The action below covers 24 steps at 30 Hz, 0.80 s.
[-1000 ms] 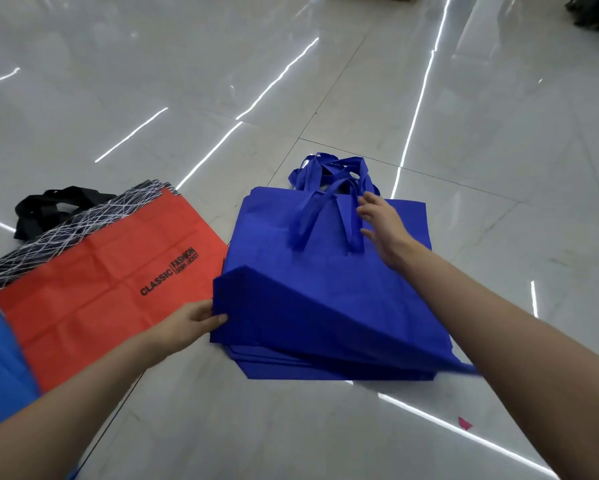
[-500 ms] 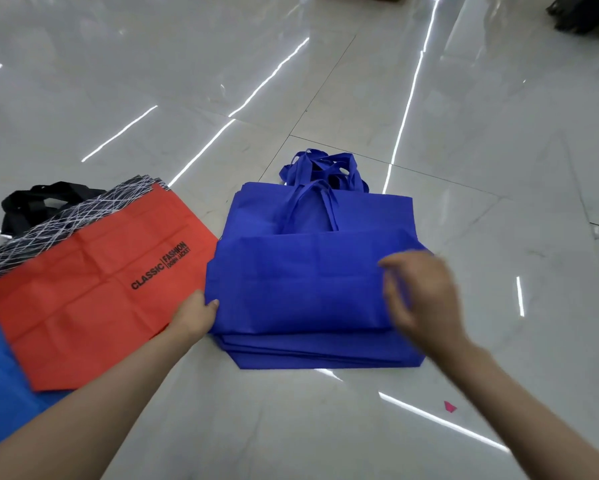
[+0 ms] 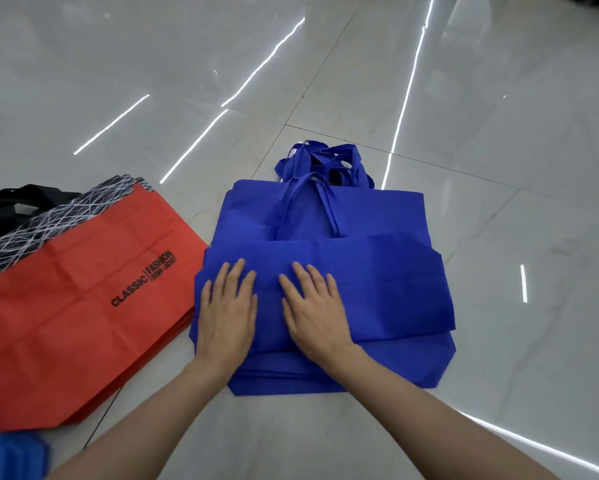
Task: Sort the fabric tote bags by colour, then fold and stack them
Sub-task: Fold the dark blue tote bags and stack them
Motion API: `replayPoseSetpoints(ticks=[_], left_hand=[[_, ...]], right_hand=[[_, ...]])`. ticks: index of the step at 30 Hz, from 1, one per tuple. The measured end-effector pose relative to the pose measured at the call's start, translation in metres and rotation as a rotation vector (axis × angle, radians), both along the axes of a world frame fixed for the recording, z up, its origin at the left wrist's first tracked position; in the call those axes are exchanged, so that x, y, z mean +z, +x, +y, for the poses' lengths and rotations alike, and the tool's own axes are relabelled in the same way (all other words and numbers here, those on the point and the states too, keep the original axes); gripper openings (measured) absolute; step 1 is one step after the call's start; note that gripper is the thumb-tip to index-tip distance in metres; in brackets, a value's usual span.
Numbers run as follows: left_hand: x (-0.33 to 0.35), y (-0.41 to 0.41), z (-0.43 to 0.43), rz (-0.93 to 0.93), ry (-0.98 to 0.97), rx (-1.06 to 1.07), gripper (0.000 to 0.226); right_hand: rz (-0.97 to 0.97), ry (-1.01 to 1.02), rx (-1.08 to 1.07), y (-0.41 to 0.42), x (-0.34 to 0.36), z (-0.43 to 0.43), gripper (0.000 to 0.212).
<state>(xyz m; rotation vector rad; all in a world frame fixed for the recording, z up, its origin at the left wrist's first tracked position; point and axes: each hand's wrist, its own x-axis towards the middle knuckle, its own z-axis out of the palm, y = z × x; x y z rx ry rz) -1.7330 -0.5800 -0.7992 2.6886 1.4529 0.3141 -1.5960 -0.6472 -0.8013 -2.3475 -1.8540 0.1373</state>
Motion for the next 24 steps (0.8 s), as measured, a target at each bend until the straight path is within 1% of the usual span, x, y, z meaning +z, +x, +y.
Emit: replayPoseSetpoints(ticks=[3,7,10,13,15,18,20,22,23,24], left_hand=[[-0.018,0.012,0.005,0.099,-0.094,-0.003,0.05],[-0.043,0.009,0.015,0.195,-0.076,-0.052,0.065],[-0.046,0.008,0.016,0.209,-0.056,-0.062,0.067],[-0.043,0.011,0.015,0.204,-0.063,-0.05,0.066],[-0.042,0.012,0.014,0.219,-0.08,-0.052,0.066],[-0.034,0.01,0.01,0.242,-0.059,-0.078,0.061],[-0.021,0.008,0.009,0.229,-0.018,-0.097,0.056],[-0.011,0.007,0.011,0.204,0.034,-0.103,0.05],[-0.01,0.006,0.012,0.199,0.041,-0.102,0.049],[-0.01,0.005,0.014,0.201,0.027,-0.097,0.049]], right_hand=[[0.006,-0.085,0.04,0.001,-0.019,0.015,0.049],[-0.019,-0.142,0.068,0.033,-0.04,0.011,0.052],[-0.043,-0.138,-0.082,0.08,-0.044,-0.008,0.055],[-0.111,-0.145,-0.225,0.117,-0.04,-0.028,0.057],[-0.105,-0.163,-0.31,0.123,-0.034,-0.035,0.061],[-0.108,-0.206,-0.364,0.117,-0.028,-0.041,0.069],[-0.146,-0.136,-0.368,0.107,-0.021,-0.047,0.062],[-0.209,-0.021,-0.371,0.104,-0.017,-0.049,0.045],[-0.196,0.025,-0.371,0.103,-0.015,-0.046,0.037],[-0.143,0.061,-0.364,0.103,-0.013,-0.041,0.031]])
